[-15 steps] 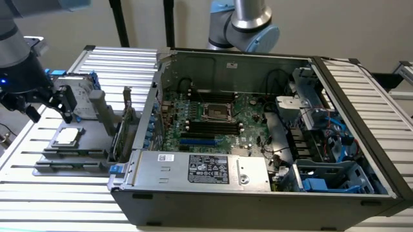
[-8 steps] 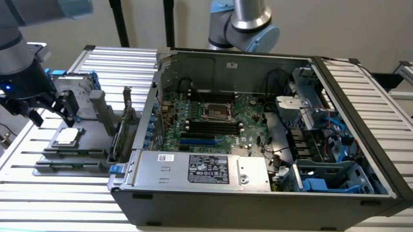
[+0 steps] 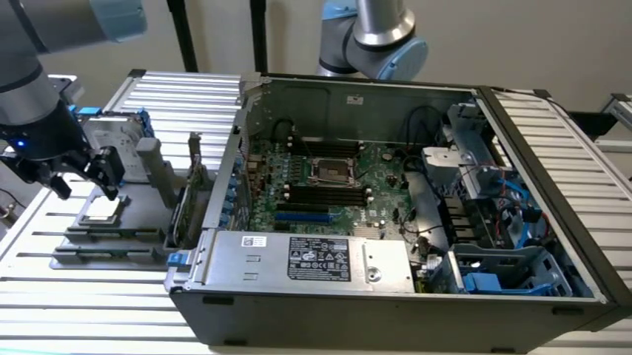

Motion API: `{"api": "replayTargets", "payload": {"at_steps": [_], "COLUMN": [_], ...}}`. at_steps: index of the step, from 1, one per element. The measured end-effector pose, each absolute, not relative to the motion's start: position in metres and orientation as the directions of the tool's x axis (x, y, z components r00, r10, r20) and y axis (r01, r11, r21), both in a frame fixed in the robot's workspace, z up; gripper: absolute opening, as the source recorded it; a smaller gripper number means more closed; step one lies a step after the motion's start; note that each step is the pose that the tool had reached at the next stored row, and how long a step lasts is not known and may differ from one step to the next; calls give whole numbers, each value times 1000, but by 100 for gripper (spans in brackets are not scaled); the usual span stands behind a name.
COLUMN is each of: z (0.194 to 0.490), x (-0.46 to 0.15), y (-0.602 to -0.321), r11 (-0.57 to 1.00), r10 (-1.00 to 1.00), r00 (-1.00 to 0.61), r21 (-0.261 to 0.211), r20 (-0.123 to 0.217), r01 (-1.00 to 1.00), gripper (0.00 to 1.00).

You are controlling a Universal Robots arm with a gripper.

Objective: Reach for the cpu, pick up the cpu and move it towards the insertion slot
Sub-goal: 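Pick up the cpu and move it towards the insertion slot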

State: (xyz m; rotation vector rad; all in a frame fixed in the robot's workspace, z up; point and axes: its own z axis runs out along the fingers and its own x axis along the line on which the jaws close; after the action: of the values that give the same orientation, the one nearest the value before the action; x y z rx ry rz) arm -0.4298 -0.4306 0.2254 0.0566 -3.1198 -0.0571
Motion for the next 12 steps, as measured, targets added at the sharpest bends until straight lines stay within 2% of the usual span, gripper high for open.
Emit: {"api": "replayTargets", "payload": {"at_steps": [12], "z": [204], "x": [-428], "y": [-429], "r11": [999], "r10": [-37], "r00": [-999], "r21": [37], "r20": [20], "r01": [-36], "gripper": [76]}}
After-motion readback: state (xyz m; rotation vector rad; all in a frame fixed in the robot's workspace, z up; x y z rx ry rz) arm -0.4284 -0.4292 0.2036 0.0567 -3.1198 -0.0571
